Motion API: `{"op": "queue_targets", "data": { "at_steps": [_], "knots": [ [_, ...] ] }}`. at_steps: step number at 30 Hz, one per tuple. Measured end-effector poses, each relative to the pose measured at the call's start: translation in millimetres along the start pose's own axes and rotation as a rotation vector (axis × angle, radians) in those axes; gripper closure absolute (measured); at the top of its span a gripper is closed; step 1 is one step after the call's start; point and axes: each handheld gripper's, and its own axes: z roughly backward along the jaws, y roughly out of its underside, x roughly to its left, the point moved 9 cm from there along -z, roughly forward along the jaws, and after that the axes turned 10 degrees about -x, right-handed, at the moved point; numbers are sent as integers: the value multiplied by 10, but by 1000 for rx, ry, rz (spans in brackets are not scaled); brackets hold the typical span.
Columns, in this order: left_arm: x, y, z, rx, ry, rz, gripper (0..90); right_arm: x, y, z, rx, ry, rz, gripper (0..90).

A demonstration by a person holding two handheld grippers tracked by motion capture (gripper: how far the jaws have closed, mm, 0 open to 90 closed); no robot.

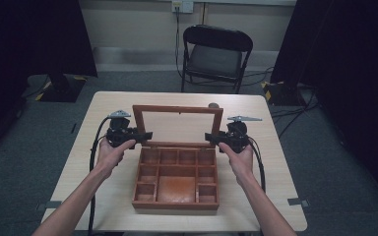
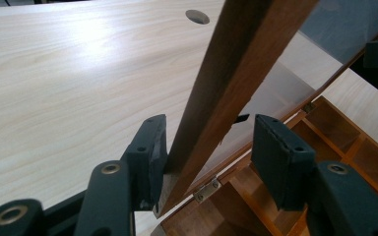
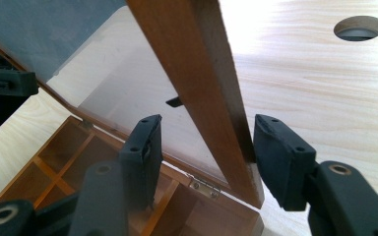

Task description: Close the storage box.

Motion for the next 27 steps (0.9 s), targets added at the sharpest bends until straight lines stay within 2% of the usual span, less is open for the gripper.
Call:
{"op": "queue_targets", "data": {
  "at_steps": [4, 8, 13, 19, 27],
  "knots": [
    [5, 10, 63, 8, 6, -9, 489, 30, -2, -24, 3, -2, 13, 454],
    [-8, -4, 119, -15, 13, 6, 489, 46, 3, -20, 4, -8, 24, 451],
    [-21, 8, 140, -14, 25, -2, 458, 53, 3, -8, 6, -12, 15, 439],
    [-53, 17, 160, -35, 37, 4, 430, 65, 9, 14, 7, -26, 9, 419],
    [-79, -6, 253, -63, 52, -9, 437, 106, 11, 50, 10, -40, 11, 384]
  ]
}}
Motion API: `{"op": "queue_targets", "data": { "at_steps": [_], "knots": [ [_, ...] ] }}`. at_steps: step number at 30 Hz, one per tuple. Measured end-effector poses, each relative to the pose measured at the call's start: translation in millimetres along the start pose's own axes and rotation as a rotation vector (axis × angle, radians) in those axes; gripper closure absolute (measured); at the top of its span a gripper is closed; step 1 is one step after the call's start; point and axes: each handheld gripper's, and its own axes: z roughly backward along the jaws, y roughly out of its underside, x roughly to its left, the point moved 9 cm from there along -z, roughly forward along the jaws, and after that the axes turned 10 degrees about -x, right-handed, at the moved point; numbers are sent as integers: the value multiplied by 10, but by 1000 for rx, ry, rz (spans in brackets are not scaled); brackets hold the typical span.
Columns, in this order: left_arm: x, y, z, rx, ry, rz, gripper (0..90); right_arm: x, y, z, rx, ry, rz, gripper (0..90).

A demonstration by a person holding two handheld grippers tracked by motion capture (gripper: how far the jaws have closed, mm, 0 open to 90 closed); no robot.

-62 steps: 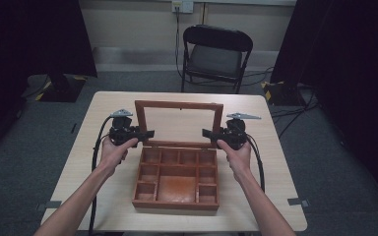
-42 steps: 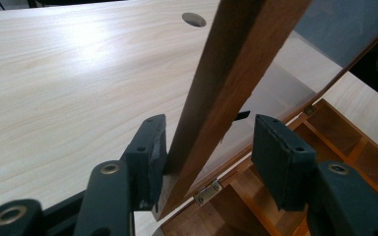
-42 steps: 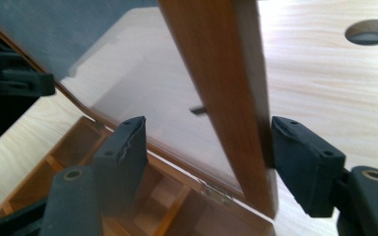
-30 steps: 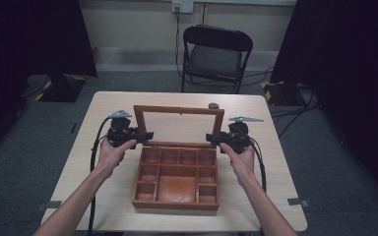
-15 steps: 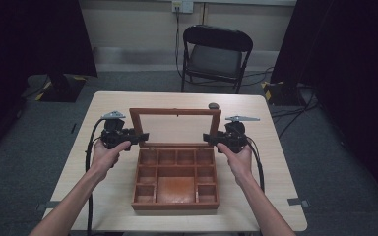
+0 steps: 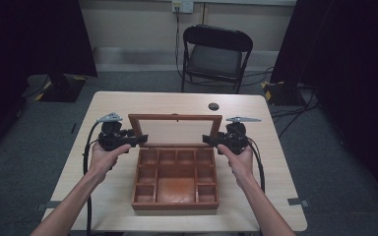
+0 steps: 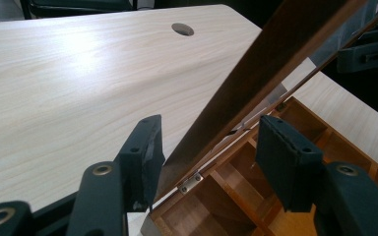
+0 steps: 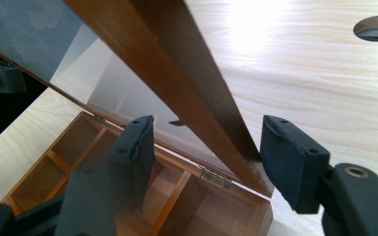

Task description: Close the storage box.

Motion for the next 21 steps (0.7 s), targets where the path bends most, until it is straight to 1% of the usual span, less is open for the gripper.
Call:
{"op": "queue_targets", "data": {
  "at_steps": [2, 5, 8, 9, 13, 14, 15, 16, 18, 21],
  "knots": [
    [-1, -4, 16, -3, 4, 1, 435, 4, -5, 11, -4, 1, -5, 377],
    [10, -5, 15, -14, -2, 0, 426, 10, -11, 27, -7, 1, -5, 366],
    [15, 10, 12, -5, -5, -3, 394, 9, -7, 46, -7, -1, -1, 344],
    [-4, 21, 5, -10, 4, 4, 389, 9, -2, 53, -5, -1, -1, 337],
    [-32, 32, 7, -3, 2, -6, 383, 8, 13, 70, 0, -2, -6, 315],
    [-40, 30, 7, -5, 6, -2, 384, 7, 18, 74, 2, -4, -2, 311],
    [-53, 30, 10, -4, 19, 4, 392, 11, 22, 76, 5, -7, -9, 299],
    [-62, 32, 10, -3, 25, 1, 405, 13, 29, 79, 8, -11, -17, 285],
    [-86, 40, 10, 2, 37, -1, 420, 18, 42, 87, 12, -16, -19, 284],
    [-106, 50, 16, 8, 38, -2, 417, 19, 61, 114, 13, -16, -16, 284]
  ]
}}
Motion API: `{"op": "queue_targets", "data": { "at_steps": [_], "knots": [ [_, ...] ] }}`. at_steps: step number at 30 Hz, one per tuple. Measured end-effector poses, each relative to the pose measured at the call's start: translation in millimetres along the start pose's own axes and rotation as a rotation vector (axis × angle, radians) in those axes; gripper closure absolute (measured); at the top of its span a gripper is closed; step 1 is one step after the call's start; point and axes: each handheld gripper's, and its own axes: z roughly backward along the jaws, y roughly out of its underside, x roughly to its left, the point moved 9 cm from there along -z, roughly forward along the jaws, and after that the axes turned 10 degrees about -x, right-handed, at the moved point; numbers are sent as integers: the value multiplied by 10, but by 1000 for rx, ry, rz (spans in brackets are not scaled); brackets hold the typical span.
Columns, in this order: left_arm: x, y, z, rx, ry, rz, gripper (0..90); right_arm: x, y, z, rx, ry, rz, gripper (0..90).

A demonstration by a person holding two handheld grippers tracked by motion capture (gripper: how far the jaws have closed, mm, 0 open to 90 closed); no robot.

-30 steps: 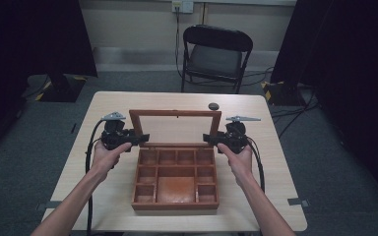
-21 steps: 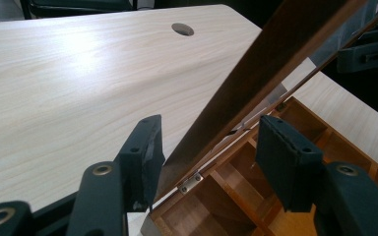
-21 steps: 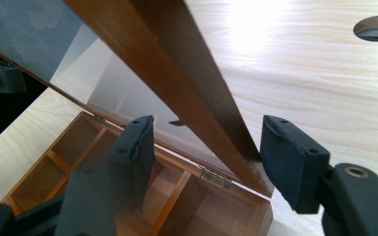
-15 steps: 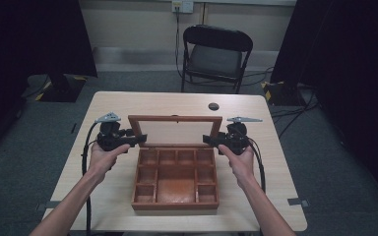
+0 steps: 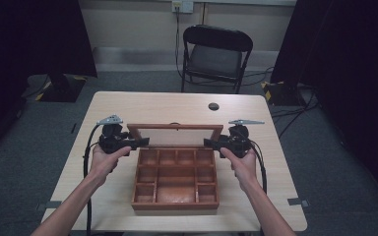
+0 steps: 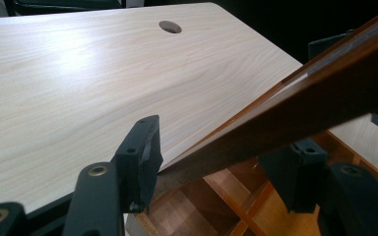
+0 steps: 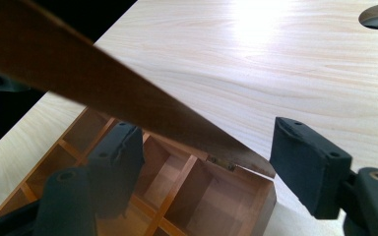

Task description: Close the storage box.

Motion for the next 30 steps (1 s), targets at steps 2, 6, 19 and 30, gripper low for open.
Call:
{"op": "queue_targets", "data": {
  "at_steps": [2, 6, 19, 30],
  "knots": [
    [-7, 4, 3, 1, 9, 3, 414, -1, 16, 27, -1, 2, 0, 282],
    [-16, 13, 11, 6, 6, -2, 412, -31, 63, 87, 7, 7, 6, 273],
    [-23, 16, 9, -4, 1, 6, 399, -280, 208, 214, 73, 80, 8, 348],
    [-54, 33, 26, 4, -10, -8, 356, -386, -22, 297, 12, 97, -20, 379]
  ]
}}
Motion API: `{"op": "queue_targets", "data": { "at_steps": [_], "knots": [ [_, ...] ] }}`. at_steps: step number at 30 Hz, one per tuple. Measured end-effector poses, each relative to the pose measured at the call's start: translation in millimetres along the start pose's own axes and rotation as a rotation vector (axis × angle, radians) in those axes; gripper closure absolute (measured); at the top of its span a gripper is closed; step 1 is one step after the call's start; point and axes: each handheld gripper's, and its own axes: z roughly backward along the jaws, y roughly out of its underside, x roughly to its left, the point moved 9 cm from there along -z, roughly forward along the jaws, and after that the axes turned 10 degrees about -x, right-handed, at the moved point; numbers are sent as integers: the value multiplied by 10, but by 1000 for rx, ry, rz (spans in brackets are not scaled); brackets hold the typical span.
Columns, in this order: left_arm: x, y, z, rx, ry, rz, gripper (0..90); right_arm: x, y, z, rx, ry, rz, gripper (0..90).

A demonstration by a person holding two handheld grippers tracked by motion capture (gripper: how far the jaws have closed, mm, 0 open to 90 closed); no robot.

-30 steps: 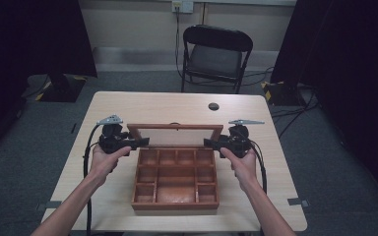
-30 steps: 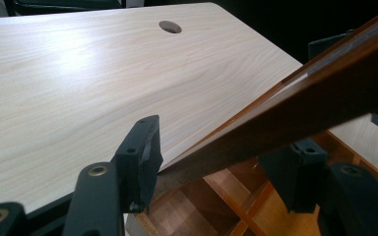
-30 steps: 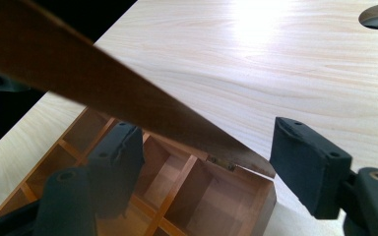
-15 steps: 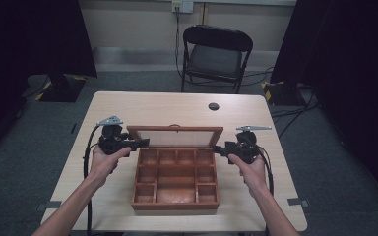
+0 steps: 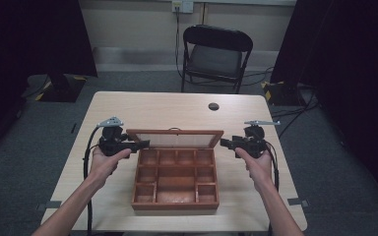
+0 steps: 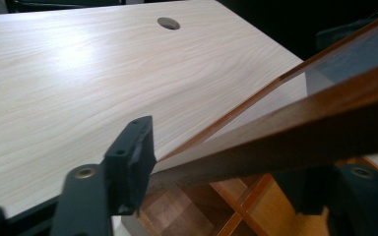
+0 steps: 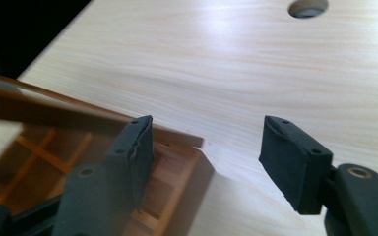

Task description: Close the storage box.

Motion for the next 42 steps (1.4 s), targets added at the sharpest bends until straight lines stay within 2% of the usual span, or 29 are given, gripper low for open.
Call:
{"op": "queue_targets", "data": {
  "at_steps": [5, 7, 13, 17, 19, 21, 25, 30, 32, 34, 42],
  "knots": [
    [-13, 19, 16, 10, -12, -8, 315, 93, -206, 94, -47, -36, -2, 389],
    [-19, 31, 23, 13, -13, 1, 293, 143, -272, 115, -60, -55, -7, 391],
    [-30, 87, 39, 24, -31, -2, 220, 349, -433, 169, -81, -115, 18, 391],
    [-44, 114, 44, 20, -22, -8, 213, 494, -567, 248, -99, -150, 34, 391],
    [-40, 128, 44, 25, -21, -10, 204, 601, -628, 300, -110, -182, 58, 391],
    [-44, 137, 43, 26, -18, -6, 191, 732, -664, 335, -112, -233, 76, 393],
    [-53, 161, 53, 35, -17, -14, 185, 983, -637, 330, -75, -313, 109, 418],
    [-63, 214, 56, 39, -13, -11, 173, 1245, -566, 283, -22, -377, 160, 487],
    [-65, 222, 53, 34, -8, -3, 172, 1299, -563, 278, -15, -392, 170, 499],
    [-60, 230, 63, 37, -15, -9, 170, 1468, -562, 285, 2, -439, 205, 544],
    [-59, 281, 114, 48, -20, -10, 169, 1703, -425, 214, 92, -522, 267, 621]
  ]
}}
